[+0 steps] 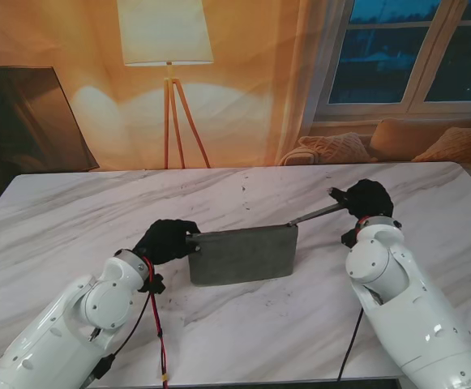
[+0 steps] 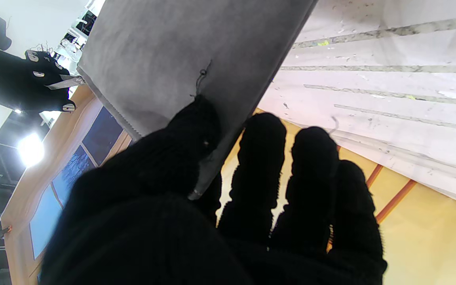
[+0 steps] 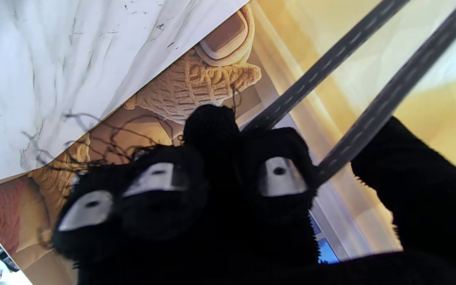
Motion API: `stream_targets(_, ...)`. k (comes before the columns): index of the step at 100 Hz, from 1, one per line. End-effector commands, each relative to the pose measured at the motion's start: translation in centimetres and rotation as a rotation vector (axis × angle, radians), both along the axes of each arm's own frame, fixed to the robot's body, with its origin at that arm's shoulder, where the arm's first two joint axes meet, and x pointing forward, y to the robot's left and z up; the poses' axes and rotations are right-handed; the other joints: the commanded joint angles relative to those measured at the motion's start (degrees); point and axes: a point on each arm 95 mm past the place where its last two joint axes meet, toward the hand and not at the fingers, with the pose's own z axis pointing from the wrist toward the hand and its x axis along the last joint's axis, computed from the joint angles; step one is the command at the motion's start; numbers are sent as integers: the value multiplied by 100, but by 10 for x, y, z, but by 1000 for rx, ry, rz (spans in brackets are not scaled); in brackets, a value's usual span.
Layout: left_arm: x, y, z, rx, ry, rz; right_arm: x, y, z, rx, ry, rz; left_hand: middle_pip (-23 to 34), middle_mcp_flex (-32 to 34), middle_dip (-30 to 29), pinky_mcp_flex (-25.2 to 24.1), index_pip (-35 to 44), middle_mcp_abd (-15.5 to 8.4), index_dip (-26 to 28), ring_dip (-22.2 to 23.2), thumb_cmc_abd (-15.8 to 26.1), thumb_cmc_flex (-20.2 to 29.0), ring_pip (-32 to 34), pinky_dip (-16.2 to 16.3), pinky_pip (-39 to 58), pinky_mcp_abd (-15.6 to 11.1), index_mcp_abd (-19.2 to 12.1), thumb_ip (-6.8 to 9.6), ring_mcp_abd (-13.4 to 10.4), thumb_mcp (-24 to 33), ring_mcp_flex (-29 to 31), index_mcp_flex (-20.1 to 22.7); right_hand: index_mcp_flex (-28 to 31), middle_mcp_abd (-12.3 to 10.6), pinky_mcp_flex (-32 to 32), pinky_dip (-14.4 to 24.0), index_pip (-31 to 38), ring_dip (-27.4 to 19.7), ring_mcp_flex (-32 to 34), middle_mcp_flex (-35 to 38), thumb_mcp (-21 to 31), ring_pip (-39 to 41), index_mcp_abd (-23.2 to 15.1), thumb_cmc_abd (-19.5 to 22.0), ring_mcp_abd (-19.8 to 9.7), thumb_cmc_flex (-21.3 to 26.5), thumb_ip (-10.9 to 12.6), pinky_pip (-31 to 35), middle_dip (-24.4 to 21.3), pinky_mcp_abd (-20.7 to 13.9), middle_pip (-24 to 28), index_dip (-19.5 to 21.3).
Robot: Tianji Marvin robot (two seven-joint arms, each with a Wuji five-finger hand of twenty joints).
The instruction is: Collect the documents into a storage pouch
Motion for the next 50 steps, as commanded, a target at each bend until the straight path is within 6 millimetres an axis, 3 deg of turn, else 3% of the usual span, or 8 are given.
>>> stream_targets(1, 3, 1, -2, 9, 13, 1, 0, -7, 0, -10, 1, -23, 132, -16, 76, -38, 646, -123, 429, 59, 311, 387, 56, 3, 153, -265, -488, 364, 56, 195, -31, 118, 205, 363, -42, -73, 76, -97, 134, 185, -86, 42, 361, 133, -249, -74, 181, 832, 15, -288, 218, -16)
stream_targets(10, 6, -1, -1, 6, 11, 0, -1, -9, -1, -7, -6, -25, 121, -26, 70, -37, 641, -133, 423, 55, 318, 389, 48, 2, 154, -265, -494, 360, 56, 190, -39, 114, -127, 416, -510, -19, -599, -187, -253, -258, -57, -308, 215, 87, -152, -24, 180, 495, -179, -219, -184, -195)
stream_targets(22, 14, -2, 1, 6, 2, -1, -3, -10, -1, -19, -12, -22, 68, -49, 44, -40, 625, -156, 409, 27, 336, 401, -6, -3, 146, -270, -513, 344, 42, 157, -68, 100, -742, 313, -986, 96, -1430, -111, -689, -893, -79, -626, 118, 91, -177, -31, 199, 151, -376, -254, -615, -400)
stream_targets(31, 19, -3, 2, 9, -3, 1, -4, -9, 1, -16, -19, -19, 26, -57, 22, -48, 615, -167, 398, 2, 351, 417, -47, -10, 137, -266, -523, 332, 34, 127, -86, 90, -1530, 228, -1471, 263, -2419, 39, -1145, -1608, -171, -907, -36, 77, -141, -33, 227, -195, -609, -274, -1078, -776)
stream_targets(39, 24, -2, 2, 19, -9, 0, -6, -8, 3, -17, -23, -11, -9, -71, 6, -56, 610, -174, 390, -18, 369, 433, -72, -18, 129, -271, -528, 323, 33, 95, -94, 82, -2385, 154, -1851, 400, -3103, 144, -1540, -2207, -282, -1132, -267, 5, -160, -4, 38, -443, -768, -327, -1364, -1323)
stream_targets(50, 30, 0, 2, 31, -12, 3, -7, -7, 5, -17, -33, -3, -45, -84, -11, -62, 604, -197, 382, -44, 395, 448, -108, -29, 120, -274, -548, 318, 16, 56, -113, 73, -3253, 89, -2279, 521, -3854, 232, -1962, -2887, -274, -1380, -391, 14, -172, -74, 280, -710, -941, -393, -1649, -1674)
